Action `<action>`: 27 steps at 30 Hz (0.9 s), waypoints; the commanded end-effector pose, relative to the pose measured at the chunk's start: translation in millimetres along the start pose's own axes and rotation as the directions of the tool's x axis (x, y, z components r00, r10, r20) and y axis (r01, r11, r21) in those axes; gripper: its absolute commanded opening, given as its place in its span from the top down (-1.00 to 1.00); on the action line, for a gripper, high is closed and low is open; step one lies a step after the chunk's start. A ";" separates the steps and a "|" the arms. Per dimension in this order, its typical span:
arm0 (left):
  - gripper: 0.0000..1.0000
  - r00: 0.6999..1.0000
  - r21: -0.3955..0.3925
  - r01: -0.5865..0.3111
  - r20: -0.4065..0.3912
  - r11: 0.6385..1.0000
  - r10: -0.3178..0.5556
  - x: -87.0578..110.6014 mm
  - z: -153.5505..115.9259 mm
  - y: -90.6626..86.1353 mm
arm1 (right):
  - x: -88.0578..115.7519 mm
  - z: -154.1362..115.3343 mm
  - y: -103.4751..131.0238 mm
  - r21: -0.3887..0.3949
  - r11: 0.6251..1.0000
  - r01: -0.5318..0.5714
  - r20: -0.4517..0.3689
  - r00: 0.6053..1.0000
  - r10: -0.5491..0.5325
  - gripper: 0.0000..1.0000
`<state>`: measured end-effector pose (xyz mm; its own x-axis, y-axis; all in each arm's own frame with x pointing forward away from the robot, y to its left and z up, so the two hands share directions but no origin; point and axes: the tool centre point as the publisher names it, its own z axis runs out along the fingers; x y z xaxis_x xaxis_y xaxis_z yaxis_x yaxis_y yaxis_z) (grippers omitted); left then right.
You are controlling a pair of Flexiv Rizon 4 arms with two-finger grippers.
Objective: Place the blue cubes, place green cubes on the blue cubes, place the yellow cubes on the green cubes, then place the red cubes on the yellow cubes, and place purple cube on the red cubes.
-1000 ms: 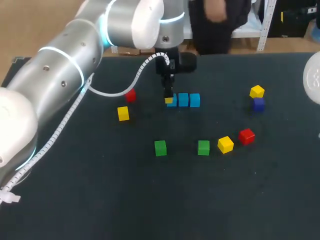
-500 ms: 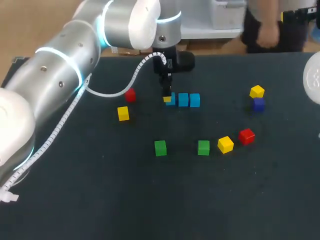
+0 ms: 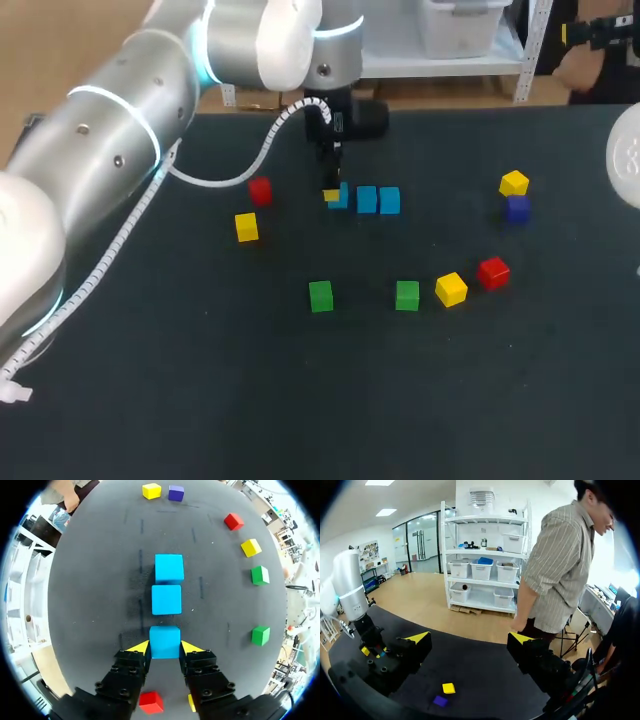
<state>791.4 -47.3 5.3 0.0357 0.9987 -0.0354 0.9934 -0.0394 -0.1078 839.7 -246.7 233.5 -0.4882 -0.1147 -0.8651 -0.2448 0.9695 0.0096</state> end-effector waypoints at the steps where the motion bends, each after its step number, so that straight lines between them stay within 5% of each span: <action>1: 1.00 1.000 0.187 -0.002 -0.011 0.982 0.004 -5.4 4.2 11.1 | 0.0 0.1 -0.7 -0.001 1.000 0.001 0.000 1.000 -0.001 -1.00; 27: 1.00 1.000 0.187 -0.014 -0.010 0.982 0.016 -9.6 1.6 10.1 | 0.0 0.1 -0.7 -0.001 1.000 0.001 0.000 1.000 -0.001 -1.00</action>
<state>793.5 -55.9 2.4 0.0508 0.9982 -0.0317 0.9946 -0.0535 -0.0893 839.7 -246.7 233.5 -0.4882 -0.1147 -0.8651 -0.2448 0.9695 0.0096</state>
